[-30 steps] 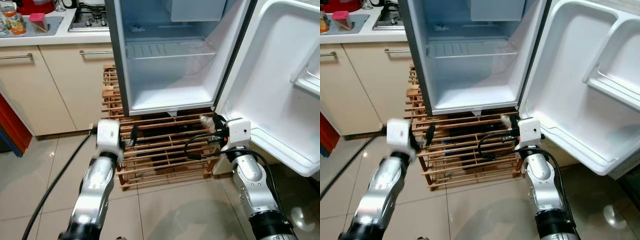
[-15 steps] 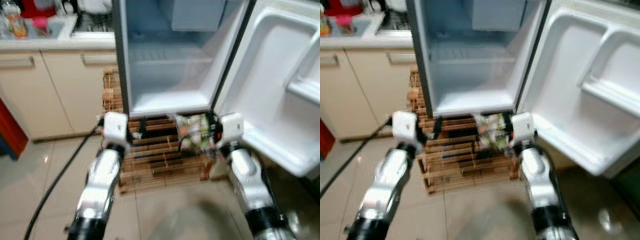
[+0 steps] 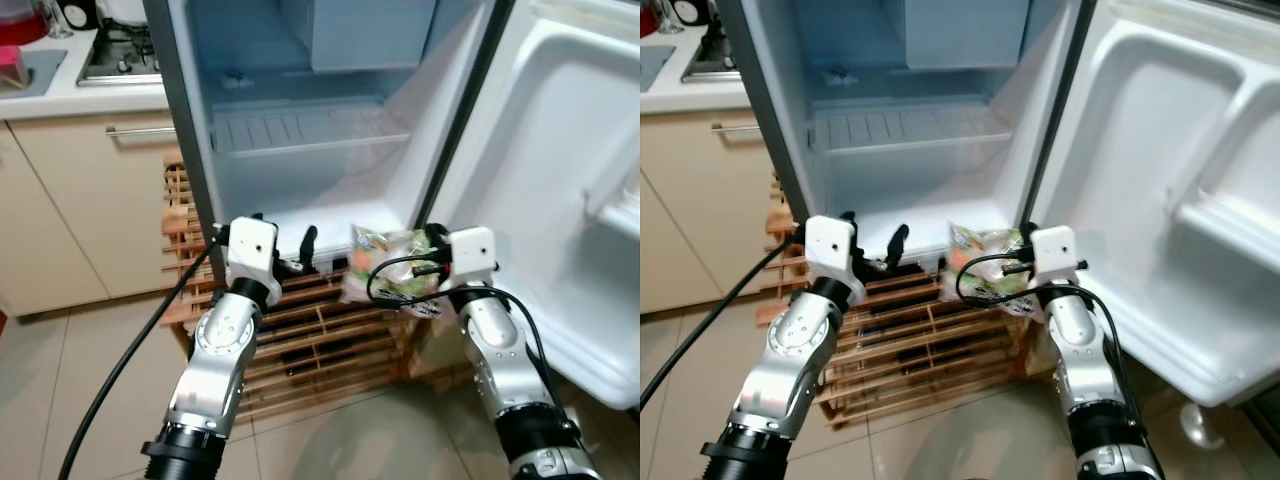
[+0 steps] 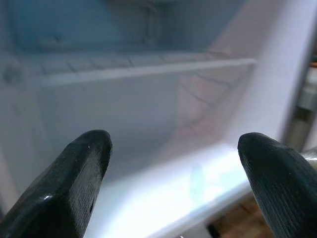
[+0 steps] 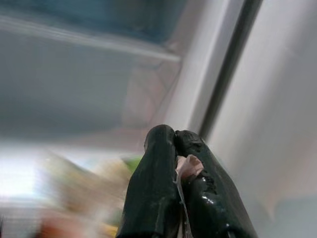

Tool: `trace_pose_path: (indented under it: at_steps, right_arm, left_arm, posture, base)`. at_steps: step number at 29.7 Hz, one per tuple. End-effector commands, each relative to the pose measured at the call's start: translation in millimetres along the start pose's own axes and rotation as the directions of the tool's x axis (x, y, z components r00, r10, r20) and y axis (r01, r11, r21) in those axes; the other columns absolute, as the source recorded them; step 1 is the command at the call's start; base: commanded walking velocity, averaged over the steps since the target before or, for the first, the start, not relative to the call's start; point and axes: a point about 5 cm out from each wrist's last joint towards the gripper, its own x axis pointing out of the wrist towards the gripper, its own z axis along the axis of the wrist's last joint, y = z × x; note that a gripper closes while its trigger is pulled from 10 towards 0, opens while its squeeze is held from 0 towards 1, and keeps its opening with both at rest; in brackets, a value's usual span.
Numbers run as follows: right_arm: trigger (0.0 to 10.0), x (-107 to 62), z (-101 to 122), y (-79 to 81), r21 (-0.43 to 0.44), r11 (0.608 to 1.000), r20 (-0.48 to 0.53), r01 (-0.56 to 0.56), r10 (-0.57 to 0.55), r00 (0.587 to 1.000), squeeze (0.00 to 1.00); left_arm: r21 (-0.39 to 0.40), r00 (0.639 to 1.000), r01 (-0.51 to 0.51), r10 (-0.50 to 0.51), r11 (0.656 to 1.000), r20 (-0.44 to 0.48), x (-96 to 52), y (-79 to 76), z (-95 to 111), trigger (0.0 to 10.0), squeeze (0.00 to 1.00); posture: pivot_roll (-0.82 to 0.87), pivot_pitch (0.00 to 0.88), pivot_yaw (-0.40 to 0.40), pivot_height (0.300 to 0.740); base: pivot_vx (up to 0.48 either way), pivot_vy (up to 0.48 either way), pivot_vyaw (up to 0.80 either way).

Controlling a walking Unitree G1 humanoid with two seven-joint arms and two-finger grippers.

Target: Restocking fridge

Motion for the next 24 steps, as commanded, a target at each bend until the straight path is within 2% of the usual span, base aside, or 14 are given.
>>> trace_pose_path:
  at_steps: [1, 2, 3, 6, 8, 15, 17, 22, 24]
  right_arm:
    - [0.0, 13.3, 9.1, 4.5, 0.081, 0.996, 0.014, 0.032, -0.034, 0.999, 0.24]
    - [0.0, 25.1, 13.4, 9.5, 0.141, 0.989, 0.007, 0.049, -0.050, 0.999, 0.24]
    - [0.0, 30.7, 16.2, 12.5, 0.164, 0.985, 0.004, 0.048, -0.049, 0.999, 0.24]
    - [0.0, 38.5, 21.3, 17.2, 0.192, 0.980, 0.004, 0.041, -0.043, 0.999, 0.24]
    - [0.0, 50.2, 24.9, 24.1, 0.238, 0.971, -0.031, 0.031, -0.025, 0.999, 0.24]
    - [0.0, 59.7, 19.5, 34.0, 0.306, 0.951, -0.131, 0.045, -0.005, 0.991, 0.24]
    - [0.0, 65.2, 27.4, 45.2, 0.273, 0.962, -0.108, -0.007, 0.037, 0.993, 0.24]
    - [0.0, 65.6, 28.3, 45.9, 0.219, 0.975, -0.100, -0.026, 0.049, 0.994, 0.24]
    - [0.0, 65.2, 27.3, 56.1, 0.189, 0.978, -0.105, -0.089, 0.110, 0.988, 0.24]
  left_arm:
    - [0.032, 1.000, 0.027, -0.027, 0.999, 0.005, 1.7, -3.5, 5.1, 10.0, 0.00]
    - [0.061, 0.998, 0.065, -0.065, 0.996, -0.001, 3.0, -8.3, 9.0, 10.0, 0.00]
    - [0.065, 0.997, 0.081, -0.081, 0.995, 0.005, 2.6, -9.5, 11.7, 10.0, 0.00]
    - [0.067, 0.995, 0.096, -0.097, 0.993, 0.018, 0.9, -9.8, 16.5, 10.0, 0.00]
    - [0.084, 0.989, 0.146, -0.148, 0.986, 0.016, -6.0, -11.8, 22.1, 10.0, 0.00]
    - [0.068, 0.980, 0.196, -0.197, 0.978, 0.004, -22.4, -14.4, 29.2, 10.0, 0.00]
    - [0.042, 0.984, 0.180, -0.179, 0.983, -0.014, -32.4, -12.2, 30.4, 10.0, 0.00]
    - [0.016, 0.986, 0.161, -0.160, 0.987, -0.036, -39.7, -11.7, 28.1, 10.0, 0.00]
    - [0.008, 0.986, 0.159, -0.159, 0.987, -0.053, -43.9, -16.2, 26.3, 10.0, 0.00]
  posture:
    - [-0.08, 0.000, -0.055, 0.740]
    - [-0.06, 0.000, -0.058, 0.740]
    - [-0.06, 0.000, -0.058, 0.740]
    - [-0.05, 0.000, -0.061, 0.740]
    - [-0.02, 0.000, -0.070, 0.740]
    - [0.04, 0.000, -0.090, 0.740]
    - [0.05, 0.000, -0.102, 0.740]
    - [0.06, 0.000, -0.120, 0.740]
    - [0.07, 0.000, -0.133, 0.740]
  base:
    - [0.000, 0.000, 0.00]
    - [0.000, 0.000, 0.00]
    - [0.000, 0.000, 0.00]
    - [0.000, 0.000, 0.00]
    - [0.000, 0.000, 0.00]
    - [0.000, 0.000, 0.00]
    - [0.000, 0.000, 0.00]
    - [0.000, 0.000, 0.00]
    - [0.000, 0.000, 0.00]
